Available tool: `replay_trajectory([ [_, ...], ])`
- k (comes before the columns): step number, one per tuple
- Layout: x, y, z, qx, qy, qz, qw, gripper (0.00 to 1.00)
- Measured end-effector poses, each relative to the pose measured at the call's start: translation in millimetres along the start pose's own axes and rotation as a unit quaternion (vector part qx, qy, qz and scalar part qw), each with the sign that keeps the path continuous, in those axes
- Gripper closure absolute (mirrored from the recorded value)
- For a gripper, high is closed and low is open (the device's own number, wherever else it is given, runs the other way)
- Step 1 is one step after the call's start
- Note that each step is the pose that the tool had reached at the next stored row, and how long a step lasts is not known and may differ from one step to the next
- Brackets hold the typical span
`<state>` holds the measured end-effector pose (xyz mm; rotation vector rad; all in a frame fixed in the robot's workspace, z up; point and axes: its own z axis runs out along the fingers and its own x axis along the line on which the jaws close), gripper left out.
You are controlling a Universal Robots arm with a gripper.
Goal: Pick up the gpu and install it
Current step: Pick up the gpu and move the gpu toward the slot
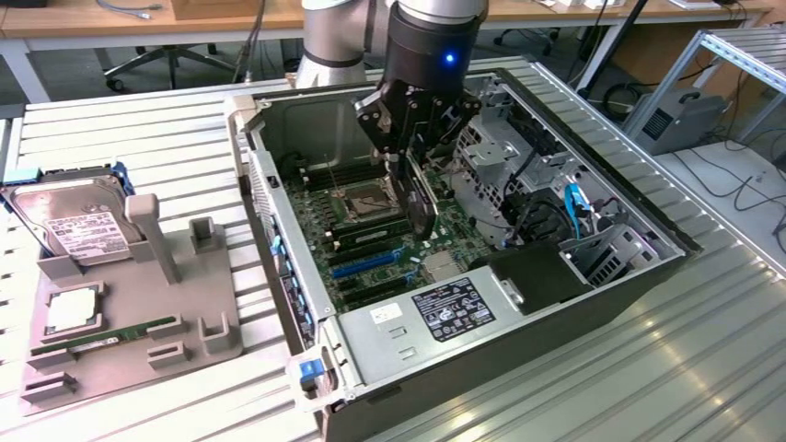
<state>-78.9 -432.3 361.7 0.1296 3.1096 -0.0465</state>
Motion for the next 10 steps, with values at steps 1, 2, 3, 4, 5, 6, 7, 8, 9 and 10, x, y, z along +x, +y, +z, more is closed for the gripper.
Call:
replay_trajectory([
  [1, -1.5, 0.1, 0.5, 0.0000, 0.0000, 0.000, 1.0000, 0.73],
  [2, -3.0, 0.3, 1.1, 0.0000, 0.0000, 0.000, 1.0000, 0.73],
  [3, -4.6, 0.5, 1.6, 0.0000, 0.0000, 0.000, 1.0000, 0.73],
  [4, -6.3, 0.6, 2.1, 0.0001, 0.0000, 0.000, 1.0000, 0.73],
  [5, -7.9, 0.8, 2.6, 0.0001, 0.0000, 0.000, 1.0000, 0.73],
  [6, -9.9, 1.0, 3.3, 0.0002, 0.0000, 0.000, 1.0000, 0.73],
  [7, -11.9, 1.2, 3.9, 0.0002, 0.0000, 0.000, 1.0000, 0.73],
  [8, -14.1, 1.4, 4.7, 0.0002, 0.0000, 0.000, 1.0000, 0.73],
  [9, -16.3, 1.6, 5.4, 0.0002, 0.0000, 0.000, 1.0000, 0.73],
  [10, -19.4, 2.0, 6.3, 0.0003, -0.0001, 0.000, 1.0000, 0.73],
])
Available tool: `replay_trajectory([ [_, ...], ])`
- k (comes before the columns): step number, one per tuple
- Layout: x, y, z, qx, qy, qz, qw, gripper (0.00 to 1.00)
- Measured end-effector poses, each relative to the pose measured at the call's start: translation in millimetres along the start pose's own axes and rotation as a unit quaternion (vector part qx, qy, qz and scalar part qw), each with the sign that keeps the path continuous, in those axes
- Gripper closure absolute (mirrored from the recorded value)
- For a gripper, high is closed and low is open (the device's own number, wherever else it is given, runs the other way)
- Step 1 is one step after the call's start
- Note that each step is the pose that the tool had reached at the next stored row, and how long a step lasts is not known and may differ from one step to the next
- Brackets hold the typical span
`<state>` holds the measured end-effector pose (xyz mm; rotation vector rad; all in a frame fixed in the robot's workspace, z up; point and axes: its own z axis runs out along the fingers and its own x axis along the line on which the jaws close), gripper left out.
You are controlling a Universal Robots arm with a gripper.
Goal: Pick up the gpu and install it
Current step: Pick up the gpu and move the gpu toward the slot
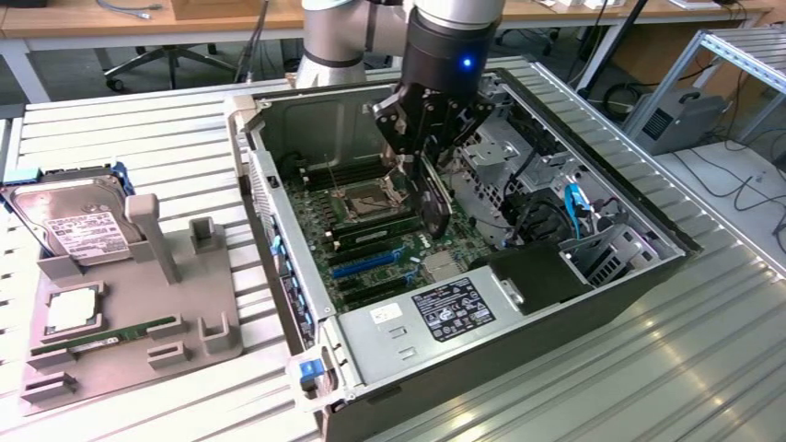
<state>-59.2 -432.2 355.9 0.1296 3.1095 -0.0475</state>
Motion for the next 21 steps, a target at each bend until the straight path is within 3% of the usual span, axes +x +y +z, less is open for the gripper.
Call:
replay_trajectory([
  [10, -14.9, 2.5, 3.8, 0.0003, 0.0000, 0.000, 1.0000, 0.73],
  [21, -15.3, 2.5, 3.8, 0.0003, 0.0000, 0.000, 1.0000, 0.73],
])
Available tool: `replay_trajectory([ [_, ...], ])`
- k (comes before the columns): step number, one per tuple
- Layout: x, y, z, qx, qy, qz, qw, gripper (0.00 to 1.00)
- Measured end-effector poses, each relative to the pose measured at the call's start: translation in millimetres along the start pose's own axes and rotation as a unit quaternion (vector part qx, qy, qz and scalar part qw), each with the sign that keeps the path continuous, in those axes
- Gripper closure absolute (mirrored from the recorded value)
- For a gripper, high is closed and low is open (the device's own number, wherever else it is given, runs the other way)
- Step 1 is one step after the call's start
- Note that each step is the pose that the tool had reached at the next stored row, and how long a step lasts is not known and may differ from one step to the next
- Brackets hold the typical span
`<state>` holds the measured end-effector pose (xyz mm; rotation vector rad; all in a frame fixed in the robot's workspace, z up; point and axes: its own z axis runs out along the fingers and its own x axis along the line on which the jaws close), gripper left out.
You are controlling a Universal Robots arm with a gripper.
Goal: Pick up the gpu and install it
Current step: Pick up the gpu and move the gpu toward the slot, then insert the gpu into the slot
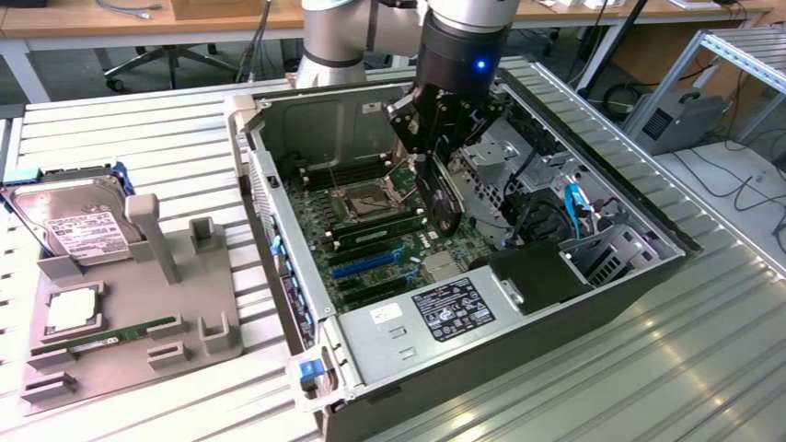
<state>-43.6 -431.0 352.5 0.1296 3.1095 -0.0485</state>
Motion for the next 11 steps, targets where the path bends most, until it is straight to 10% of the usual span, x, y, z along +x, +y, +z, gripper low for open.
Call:
replay_trajectory([
  [11, 0.0, 0.0, 0.0, -0.0009, -0.0009, -0.031, 0.9995, 0.73],
])
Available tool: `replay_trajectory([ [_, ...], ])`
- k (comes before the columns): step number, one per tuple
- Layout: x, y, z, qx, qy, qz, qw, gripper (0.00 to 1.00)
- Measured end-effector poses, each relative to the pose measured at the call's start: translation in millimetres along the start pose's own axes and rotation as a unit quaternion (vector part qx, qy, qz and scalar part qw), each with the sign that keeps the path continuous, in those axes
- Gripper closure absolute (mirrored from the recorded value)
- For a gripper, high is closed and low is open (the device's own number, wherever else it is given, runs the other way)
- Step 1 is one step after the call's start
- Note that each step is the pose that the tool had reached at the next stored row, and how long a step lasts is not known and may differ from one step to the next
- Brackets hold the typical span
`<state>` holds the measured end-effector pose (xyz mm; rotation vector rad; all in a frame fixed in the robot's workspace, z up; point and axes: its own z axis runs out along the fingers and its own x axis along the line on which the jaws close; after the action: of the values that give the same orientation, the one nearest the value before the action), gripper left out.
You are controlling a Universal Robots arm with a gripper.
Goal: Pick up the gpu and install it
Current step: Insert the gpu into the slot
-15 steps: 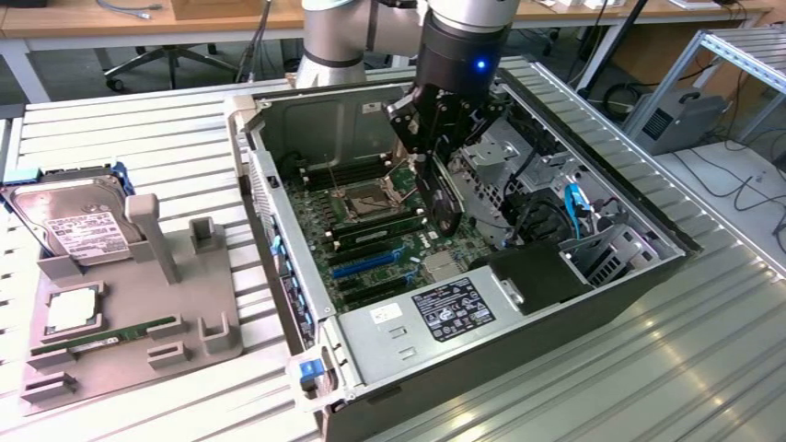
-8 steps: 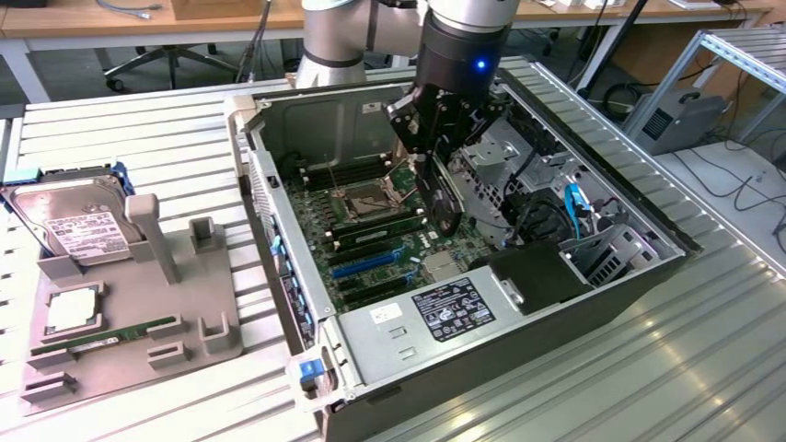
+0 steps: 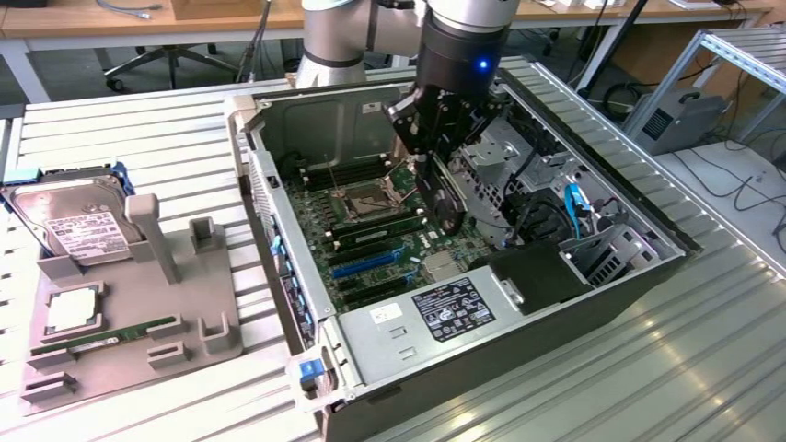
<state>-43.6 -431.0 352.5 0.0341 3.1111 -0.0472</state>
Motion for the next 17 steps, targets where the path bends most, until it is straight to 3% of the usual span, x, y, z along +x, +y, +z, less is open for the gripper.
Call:
replay_trajectory([
  [10, 0.0, 0.0, 0.1, -0.0016, -0.0016, -0.051, 0.9987, 0.73],
  [17, 0.0, 0.0, 0.1, -0.0030, -0.0030, -0.101, 0.9949, 0.73],
])
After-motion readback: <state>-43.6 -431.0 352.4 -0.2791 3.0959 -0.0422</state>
